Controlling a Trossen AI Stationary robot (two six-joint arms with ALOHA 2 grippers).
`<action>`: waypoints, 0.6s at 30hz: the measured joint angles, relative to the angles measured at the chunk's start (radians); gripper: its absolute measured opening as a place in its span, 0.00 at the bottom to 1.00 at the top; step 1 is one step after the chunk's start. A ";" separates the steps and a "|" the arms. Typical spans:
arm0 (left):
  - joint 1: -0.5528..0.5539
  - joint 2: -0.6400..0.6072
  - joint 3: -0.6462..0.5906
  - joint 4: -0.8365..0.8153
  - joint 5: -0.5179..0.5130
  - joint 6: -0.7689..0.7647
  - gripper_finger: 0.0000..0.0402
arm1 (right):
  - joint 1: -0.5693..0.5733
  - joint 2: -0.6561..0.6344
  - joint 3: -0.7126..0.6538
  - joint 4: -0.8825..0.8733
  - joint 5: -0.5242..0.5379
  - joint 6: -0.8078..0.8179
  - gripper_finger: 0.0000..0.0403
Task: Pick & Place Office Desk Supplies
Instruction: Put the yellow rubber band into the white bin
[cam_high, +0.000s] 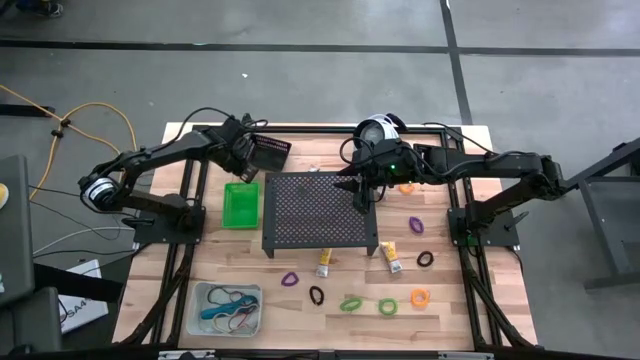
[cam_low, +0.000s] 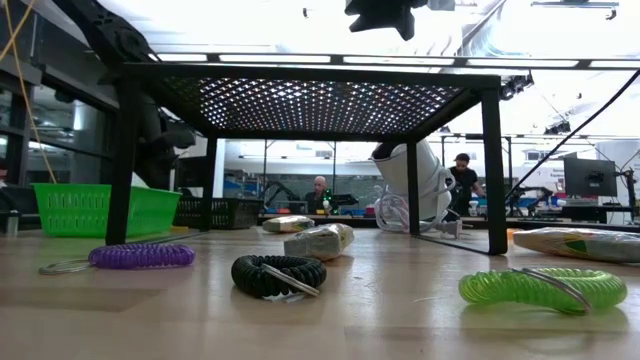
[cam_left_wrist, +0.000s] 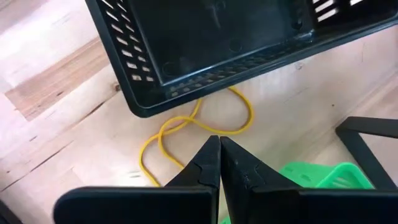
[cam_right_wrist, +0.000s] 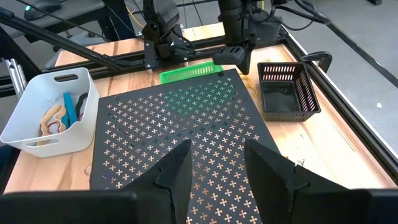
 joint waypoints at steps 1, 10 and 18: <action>-0.001 0.000 0.000 -0.002 -0.003 -0.001 0.00 | 0.000 0.000 0.000 0.000 0.000 0.000 0.33; -0.001 0.000 0.000 -0.077 -0.035 -0.043 0.00 | 0.000 0.000 0.000 0.000 0.000 0.000 0.33; -0.001 0.000 0.000 -0.097 -0.077 -0.032 0.09 | 0.000 0.000 0.000 0.000 0.000 0.000 0.33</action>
